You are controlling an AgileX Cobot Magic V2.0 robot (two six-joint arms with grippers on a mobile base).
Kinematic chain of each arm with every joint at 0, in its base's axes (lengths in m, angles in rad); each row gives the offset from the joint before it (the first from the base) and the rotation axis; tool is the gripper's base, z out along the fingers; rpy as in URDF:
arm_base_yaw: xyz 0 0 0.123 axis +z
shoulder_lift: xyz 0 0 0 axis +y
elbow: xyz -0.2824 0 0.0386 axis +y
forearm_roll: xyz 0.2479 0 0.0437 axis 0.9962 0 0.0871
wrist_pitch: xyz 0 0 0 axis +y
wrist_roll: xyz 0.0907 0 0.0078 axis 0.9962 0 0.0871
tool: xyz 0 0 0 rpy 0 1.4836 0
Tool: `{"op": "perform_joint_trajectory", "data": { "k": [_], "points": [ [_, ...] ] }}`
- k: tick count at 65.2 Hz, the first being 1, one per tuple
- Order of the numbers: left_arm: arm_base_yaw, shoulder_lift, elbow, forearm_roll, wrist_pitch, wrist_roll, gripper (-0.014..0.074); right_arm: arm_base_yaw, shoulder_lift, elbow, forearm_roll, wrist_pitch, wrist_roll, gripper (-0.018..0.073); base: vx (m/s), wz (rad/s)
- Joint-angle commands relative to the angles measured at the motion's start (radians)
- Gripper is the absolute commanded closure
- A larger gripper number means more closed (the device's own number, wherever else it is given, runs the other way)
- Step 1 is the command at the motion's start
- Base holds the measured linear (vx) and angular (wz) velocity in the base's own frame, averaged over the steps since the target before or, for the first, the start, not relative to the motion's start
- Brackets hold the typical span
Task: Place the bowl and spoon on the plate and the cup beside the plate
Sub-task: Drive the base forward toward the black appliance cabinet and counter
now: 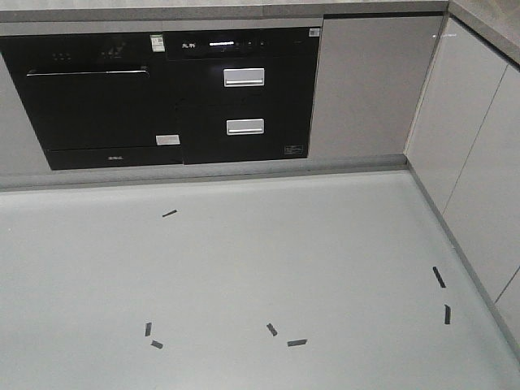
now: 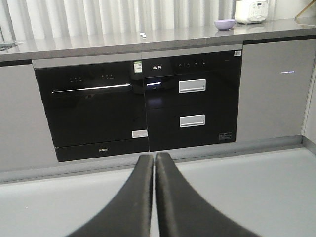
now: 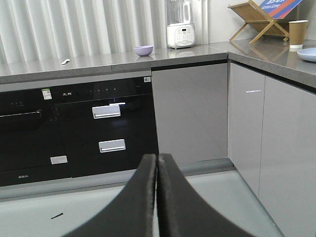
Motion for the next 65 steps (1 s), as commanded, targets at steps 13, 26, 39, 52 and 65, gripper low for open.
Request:
{"op": "perform_joint_trajectory", "data": {
  "k": [13, 26, 39, 52, 65],
  "points": [
    [0.003, -0.014, 0.03, -0.002, -0.07, -0.011, 0.0603, 0.003, -0.005, 0.0, -0.003, -0.078, -0.005, 0.0565, 0.0, 0.0],
    [0.003, -0.014, 0.03, -0.002, -0.07, -0.011, 0.0603, 0.003, -0.005, 0.0, -0.003, -0.078, -0.005, 0.0565, 0.0, 0.0],
    [0.003, -0.014, 0.03, -0.002, -0.07, -0.011, 0.0603, 0.003, -0.005, 0.0, -0.003, -0.078, -0.005, 0.0565, 0.0, 0.0],
    [0.003, -0.014, 0.03, -0.002, -0.07, -0.011, 0.0603, 0.003, -0.005, 0.0, -0.003, -0.078, -0.005, 0.0565, 0.0, 0.0],
    [0.003, -0.014, 0.03, -0.002, -0.07, -0.011, 0.0603, 0.003, -0.005, 0.0, -0.003, -0.078, -0.005, 0.0565, 0.0, 0.0]
  ]
}}
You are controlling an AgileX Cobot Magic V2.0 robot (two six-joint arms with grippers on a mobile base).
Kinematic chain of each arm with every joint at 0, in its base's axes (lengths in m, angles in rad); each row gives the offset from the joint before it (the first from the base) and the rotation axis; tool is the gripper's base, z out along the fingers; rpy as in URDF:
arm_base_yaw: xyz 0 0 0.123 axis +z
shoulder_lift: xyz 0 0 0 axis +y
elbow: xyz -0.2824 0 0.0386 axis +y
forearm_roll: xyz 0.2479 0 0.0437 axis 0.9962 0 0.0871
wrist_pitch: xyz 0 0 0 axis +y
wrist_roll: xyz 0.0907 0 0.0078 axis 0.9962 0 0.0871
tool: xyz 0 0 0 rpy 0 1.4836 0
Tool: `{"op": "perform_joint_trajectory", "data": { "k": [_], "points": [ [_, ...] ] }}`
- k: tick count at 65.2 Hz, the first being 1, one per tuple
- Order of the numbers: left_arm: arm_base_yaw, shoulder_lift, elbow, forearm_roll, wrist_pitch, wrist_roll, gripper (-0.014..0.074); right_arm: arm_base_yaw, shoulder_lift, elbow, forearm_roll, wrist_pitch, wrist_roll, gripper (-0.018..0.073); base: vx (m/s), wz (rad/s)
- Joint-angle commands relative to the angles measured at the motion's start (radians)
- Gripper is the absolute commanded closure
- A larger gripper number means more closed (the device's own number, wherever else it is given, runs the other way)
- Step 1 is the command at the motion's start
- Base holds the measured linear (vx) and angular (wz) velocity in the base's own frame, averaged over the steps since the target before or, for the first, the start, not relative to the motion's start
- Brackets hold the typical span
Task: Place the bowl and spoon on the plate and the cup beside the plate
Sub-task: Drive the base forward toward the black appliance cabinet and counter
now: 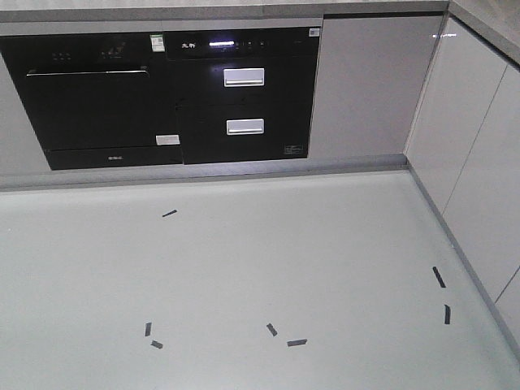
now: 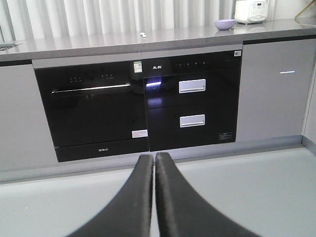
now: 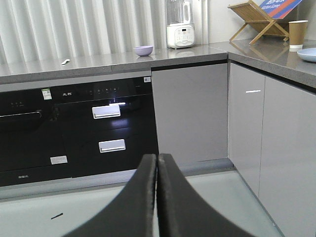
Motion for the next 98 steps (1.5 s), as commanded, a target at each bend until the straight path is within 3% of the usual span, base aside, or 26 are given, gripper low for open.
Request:
{"op": "perform_joint_trajectory", "data": {
  "k": [1, 98],
  "points": [
    [0.003, -0.014, 0.03, -0.002, -0.07, -0.011, 0.0603, 0.003, -0.005, 0.0, -0.003, -0.078, -0.005, 0.0565, 0.0, 0.0],
    [0.003, -0.014, 0.03, -0.002, -0.07, -0.011, 0.0603, 0.003, -0.005, 0.0, -0.003, -0.078, -0.005, 0.0565, 0.06, 0.03]
  ]
}}
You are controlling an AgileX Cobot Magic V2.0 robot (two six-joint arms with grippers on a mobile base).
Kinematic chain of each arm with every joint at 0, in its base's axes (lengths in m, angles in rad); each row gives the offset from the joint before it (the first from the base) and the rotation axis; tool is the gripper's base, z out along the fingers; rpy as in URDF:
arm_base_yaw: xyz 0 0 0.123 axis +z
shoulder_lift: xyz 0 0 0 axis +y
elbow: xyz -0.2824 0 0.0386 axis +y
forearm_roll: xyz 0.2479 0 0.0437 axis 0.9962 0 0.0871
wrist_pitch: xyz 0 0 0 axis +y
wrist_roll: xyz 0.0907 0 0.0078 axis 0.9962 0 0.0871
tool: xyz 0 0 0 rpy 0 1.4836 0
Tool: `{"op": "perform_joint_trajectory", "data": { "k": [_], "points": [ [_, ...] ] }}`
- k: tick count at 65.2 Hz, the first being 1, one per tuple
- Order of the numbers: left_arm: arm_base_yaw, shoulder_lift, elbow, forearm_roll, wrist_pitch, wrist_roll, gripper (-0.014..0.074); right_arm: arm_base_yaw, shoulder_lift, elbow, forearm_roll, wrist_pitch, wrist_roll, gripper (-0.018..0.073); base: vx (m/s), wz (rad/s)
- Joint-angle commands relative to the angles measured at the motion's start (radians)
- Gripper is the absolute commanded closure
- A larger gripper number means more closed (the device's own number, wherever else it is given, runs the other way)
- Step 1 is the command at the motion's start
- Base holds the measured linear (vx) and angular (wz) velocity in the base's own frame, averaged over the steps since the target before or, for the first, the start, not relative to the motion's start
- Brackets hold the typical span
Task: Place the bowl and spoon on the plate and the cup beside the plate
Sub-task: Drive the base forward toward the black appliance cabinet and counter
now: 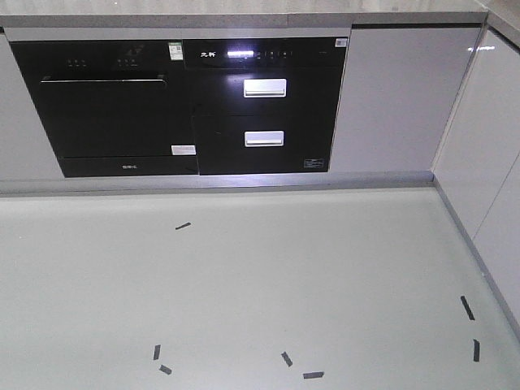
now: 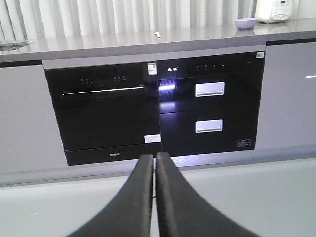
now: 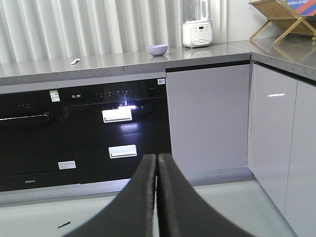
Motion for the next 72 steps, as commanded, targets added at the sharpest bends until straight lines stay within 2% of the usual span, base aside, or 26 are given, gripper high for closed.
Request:
{"op": "perform_joint_trajectory", "data": {
  "k": [1, 72],
  "points": [
    [0.003, -0.014, 0.03, -0.002, -0.07, -0.011, 0.0603, 0.003, -0.005, 0.0, -0.003, -0.078, -0.005, 0.0565, 0.07, 0.05],
    [0.003, -0.014, 0.03, -0.002, -0.07, -0.011, 0.0603, 0.003, -0.005, 0.0, -0.003, -0.078, -0.005, 0.0565, 0.1, 0.0]
  ]
}}
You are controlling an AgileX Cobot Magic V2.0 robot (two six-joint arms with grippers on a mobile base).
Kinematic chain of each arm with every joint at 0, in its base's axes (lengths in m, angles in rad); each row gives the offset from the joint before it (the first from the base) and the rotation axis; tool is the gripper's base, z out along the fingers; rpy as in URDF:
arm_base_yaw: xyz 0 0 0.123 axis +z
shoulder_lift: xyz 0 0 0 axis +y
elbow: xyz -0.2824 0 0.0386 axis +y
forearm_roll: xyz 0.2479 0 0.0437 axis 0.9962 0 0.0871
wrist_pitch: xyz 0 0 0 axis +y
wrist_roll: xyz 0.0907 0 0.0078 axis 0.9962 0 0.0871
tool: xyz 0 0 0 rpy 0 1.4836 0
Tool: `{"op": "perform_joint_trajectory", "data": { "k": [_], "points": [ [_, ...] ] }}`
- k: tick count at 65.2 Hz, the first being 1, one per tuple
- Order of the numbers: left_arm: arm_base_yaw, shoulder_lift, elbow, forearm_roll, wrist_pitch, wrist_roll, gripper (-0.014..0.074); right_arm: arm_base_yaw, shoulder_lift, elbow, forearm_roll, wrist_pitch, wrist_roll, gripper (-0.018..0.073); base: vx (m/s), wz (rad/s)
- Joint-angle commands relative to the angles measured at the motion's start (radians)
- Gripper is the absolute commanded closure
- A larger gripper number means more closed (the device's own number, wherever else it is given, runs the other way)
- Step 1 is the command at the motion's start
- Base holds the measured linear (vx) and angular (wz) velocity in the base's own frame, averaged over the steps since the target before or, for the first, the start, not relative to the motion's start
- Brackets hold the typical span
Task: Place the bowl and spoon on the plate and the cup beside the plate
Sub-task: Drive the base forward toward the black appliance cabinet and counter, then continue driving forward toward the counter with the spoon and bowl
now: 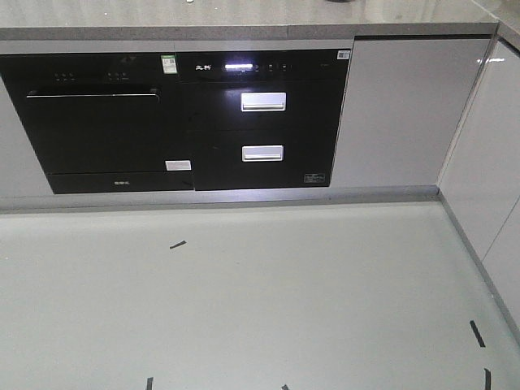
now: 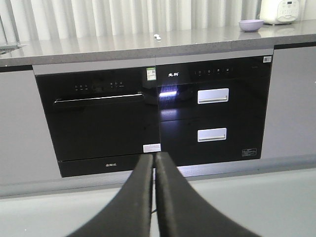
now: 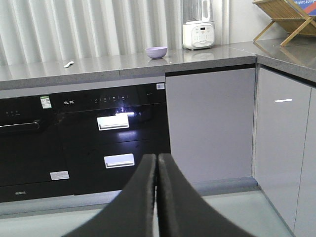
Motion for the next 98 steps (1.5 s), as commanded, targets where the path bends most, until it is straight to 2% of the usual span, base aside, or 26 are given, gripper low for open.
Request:
{"op": "perform_joint_trajectory", "data": {
  "k": [1, 98],
  "points": [
    [0.003, -0.014, 0.03, -0.002, -0.07, -0.011, 0.0603, 0.003, -0.005, 0.0, -0.003, -0.078, -0.005, 0.0565, 0.11, 0.0],
    [0.003, -0.014, 0.03, -0.002, -0.07, -0.011, 0.0603, 0.003, -0.005, 0.0, -0.003, -0.078, -0.005, 0.0565, 0.09, 0.0]
  ]
}}
